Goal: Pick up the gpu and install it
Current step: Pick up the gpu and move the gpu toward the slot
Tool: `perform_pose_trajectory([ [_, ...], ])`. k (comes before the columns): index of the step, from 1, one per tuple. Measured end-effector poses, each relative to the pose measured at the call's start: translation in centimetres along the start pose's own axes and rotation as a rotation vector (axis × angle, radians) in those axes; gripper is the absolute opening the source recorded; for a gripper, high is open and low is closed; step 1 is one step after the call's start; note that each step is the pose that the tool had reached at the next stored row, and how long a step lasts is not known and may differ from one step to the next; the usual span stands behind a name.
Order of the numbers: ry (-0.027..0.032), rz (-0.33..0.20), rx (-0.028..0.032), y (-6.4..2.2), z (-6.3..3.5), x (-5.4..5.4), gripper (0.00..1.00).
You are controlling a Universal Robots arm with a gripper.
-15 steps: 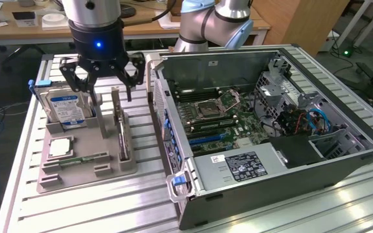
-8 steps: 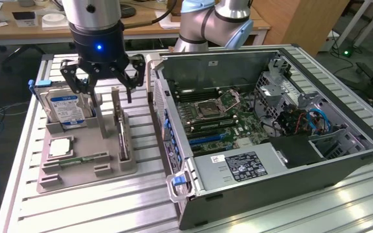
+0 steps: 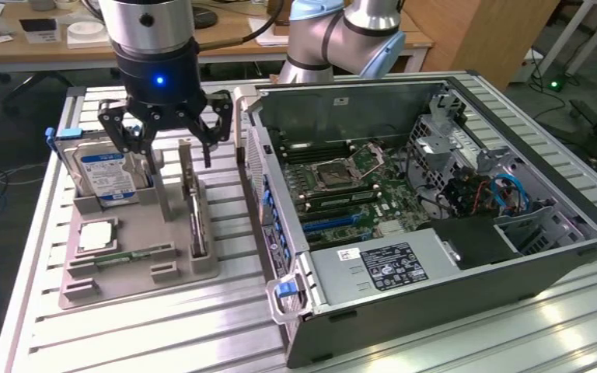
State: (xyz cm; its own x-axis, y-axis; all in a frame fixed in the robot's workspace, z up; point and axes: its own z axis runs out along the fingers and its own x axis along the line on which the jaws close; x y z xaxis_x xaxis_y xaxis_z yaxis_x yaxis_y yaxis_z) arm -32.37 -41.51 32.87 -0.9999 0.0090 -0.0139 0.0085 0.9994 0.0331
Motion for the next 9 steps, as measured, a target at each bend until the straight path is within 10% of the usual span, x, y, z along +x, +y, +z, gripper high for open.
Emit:
perform_pose_trajectory([
  [9, 0.0000, 0.000, 0.0003, -0.02, 0.66, -0.02, 0.72],
])
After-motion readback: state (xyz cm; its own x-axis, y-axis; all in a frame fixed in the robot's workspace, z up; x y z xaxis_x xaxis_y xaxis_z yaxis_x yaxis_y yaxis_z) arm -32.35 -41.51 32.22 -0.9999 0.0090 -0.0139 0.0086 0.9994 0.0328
